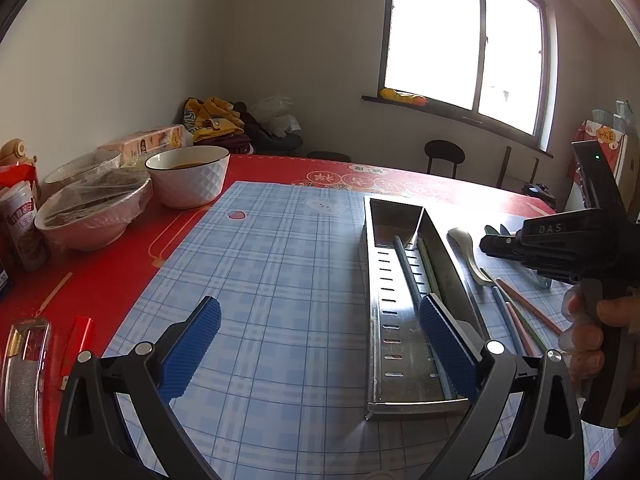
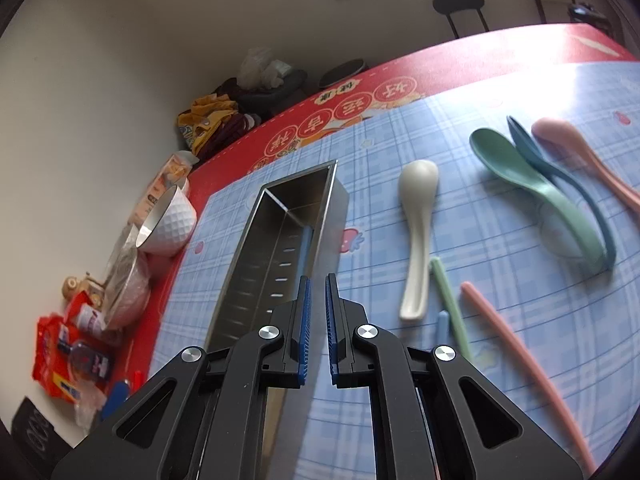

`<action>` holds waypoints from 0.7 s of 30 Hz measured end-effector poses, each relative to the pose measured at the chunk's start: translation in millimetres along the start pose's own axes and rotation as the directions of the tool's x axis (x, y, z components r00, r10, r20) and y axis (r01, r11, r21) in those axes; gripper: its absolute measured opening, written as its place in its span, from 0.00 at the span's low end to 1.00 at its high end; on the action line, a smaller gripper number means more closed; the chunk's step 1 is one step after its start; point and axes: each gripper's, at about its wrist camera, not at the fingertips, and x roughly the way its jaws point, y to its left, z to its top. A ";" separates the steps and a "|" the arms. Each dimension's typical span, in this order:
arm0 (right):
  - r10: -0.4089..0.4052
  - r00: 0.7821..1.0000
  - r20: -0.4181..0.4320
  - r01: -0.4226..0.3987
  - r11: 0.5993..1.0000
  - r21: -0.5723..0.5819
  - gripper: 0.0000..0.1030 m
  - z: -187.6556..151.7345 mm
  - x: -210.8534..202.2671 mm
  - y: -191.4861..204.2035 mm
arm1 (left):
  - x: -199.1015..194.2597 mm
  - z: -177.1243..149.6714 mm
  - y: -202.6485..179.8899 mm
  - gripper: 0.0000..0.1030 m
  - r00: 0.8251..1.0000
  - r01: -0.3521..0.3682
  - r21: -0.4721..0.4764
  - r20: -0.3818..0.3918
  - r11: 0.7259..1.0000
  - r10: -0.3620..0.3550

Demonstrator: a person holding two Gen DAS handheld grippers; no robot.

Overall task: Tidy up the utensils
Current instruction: 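Lower the blue chopstick into the steel tray and open the right gripper, then reach the left gripper to another blue chopstick and close on it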

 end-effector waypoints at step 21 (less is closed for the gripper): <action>-0.052 0.982 0.182 0.113 0.931 -0.346 0.83 -23.6 -113.2 -96.3 | -34.0 14.9 -44.9 0.94 0.999 0.000 0.083 0.046 0.997 -0.004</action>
